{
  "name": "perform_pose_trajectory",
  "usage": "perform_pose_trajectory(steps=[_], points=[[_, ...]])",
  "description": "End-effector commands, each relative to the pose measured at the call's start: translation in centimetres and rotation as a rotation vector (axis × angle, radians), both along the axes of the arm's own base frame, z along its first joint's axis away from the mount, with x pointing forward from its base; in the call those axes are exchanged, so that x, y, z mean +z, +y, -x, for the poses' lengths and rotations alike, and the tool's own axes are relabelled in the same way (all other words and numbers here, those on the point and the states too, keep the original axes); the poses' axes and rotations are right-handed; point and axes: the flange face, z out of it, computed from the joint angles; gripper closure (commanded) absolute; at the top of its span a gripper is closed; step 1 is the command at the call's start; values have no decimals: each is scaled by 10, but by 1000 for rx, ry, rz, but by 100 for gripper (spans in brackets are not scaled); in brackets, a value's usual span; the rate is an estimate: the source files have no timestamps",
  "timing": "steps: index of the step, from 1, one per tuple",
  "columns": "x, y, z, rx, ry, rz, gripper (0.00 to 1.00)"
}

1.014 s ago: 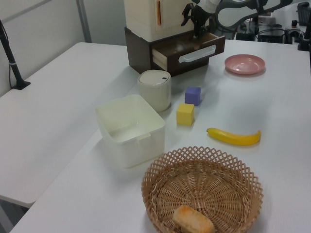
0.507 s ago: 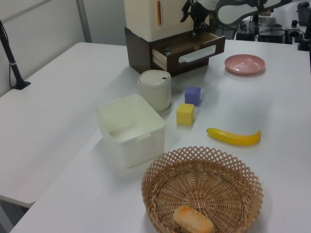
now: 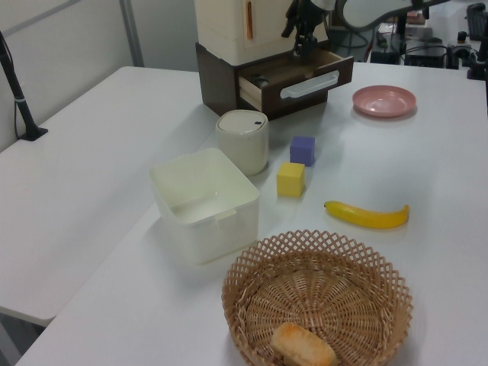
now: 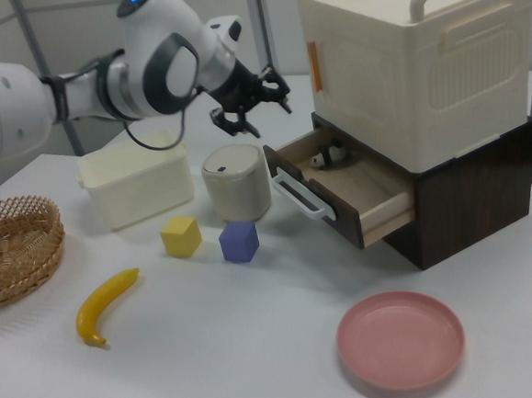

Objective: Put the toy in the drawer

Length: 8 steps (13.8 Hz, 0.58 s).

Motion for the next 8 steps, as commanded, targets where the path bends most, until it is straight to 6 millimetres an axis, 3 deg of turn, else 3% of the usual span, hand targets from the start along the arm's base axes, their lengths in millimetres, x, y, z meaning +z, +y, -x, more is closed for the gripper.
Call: perform_pose_trajectory(steps=[1,5,6,8], points=[[18,32,32,-186,114,-124,23],[19,78,60,-434,264,-224,22],[17,85,65,-492,298,-237,18],[10,89,72,-560,361,-279,0]])
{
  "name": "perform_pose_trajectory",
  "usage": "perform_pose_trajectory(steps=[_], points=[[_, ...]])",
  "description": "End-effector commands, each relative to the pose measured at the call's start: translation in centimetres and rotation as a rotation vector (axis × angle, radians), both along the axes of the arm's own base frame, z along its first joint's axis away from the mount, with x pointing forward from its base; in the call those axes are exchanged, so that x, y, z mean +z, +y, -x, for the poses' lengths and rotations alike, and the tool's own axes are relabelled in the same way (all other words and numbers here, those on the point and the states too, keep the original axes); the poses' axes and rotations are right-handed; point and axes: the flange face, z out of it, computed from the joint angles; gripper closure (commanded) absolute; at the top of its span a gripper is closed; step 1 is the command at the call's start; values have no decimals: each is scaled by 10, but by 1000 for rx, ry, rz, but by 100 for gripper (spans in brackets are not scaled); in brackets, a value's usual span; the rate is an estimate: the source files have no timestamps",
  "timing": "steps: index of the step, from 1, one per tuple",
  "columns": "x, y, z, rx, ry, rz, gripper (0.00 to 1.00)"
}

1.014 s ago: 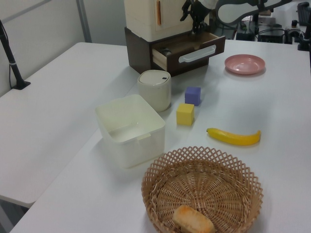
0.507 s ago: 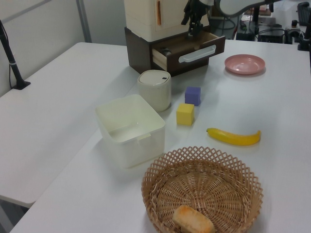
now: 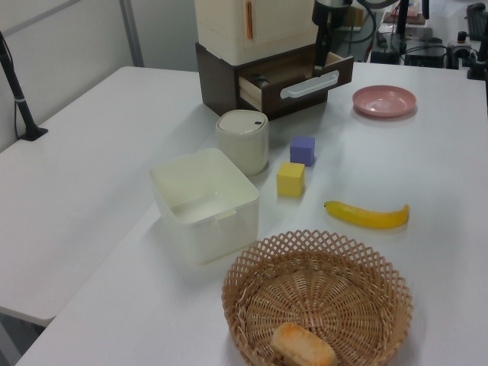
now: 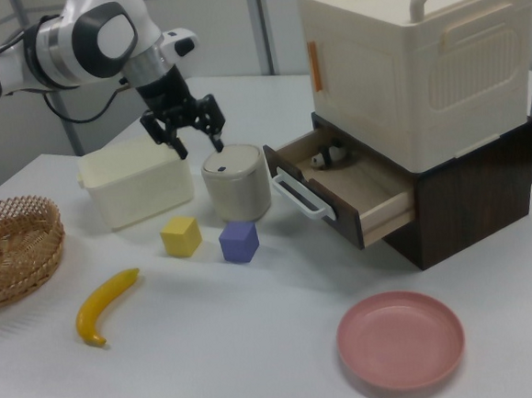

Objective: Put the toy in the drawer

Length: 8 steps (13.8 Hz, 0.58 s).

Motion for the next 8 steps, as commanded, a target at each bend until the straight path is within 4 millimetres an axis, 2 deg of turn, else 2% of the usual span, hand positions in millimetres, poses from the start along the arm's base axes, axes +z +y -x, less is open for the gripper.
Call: perform_pose_trajectory(steps=[1,4,5,8], points=[[-6,6,21,-104,95,-65,0],[-1,4,43,-124,186,-71,0],[10,3,49,-136,189,-106,0],[22,0,57,-164,198,-167,0]])
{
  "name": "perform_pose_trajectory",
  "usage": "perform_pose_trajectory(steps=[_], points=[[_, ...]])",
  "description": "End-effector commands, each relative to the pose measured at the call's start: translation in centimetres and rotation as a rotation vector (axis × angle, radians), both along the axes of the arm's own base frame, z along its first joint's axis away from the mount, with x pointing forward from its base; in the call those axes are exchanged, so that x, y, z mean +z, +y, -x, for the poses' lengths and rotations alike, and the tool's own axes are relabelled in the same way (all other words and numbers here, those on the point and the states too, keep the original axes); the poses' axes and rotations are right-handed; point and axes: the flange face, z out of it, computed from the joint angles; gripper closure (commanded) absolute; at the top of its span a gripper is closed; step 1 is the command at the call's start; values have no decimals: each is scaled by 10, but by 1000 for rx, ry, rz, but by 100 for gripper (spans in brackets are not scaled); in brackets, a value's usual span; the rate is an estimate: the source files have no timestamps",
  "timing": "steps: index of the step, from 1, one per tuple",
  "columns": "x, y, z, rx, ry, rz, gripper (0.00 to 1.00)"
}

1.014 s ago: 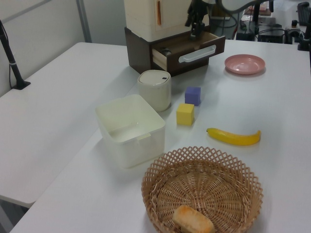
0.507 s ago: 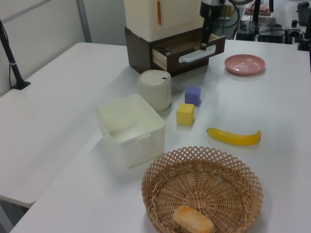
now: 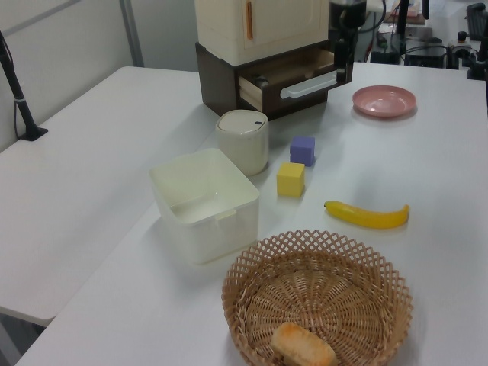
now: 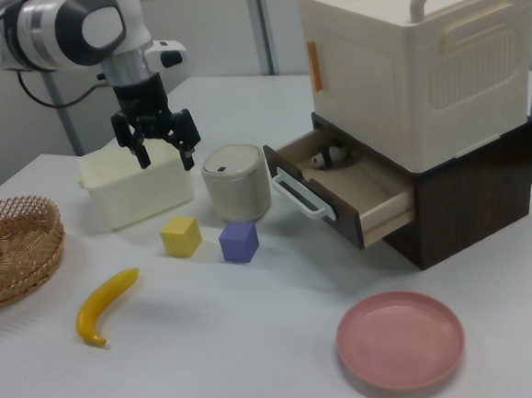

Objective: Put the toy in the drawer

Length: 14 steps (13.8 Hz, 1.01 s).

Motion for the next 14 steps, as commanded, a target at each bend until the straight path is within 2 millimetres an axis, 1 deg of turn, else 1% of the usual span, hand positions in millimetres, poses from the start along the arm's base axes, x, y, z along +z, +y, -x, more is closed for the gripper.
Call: perform_pose_trajectory(steps=[1,2,3,5,9,10,14], points=[[14,-4,25,-52,46,-34,0],[17,-6,27,-64,52,-34,0],[26,-5,32,-62,40,-32,0],[36,-9,40,-70,38,-34,0],[38,-11,42,-73,40,-32,0],[40,-15,43,-79,35,-34,0],[40,-13,43,-77,37,-36,0]])
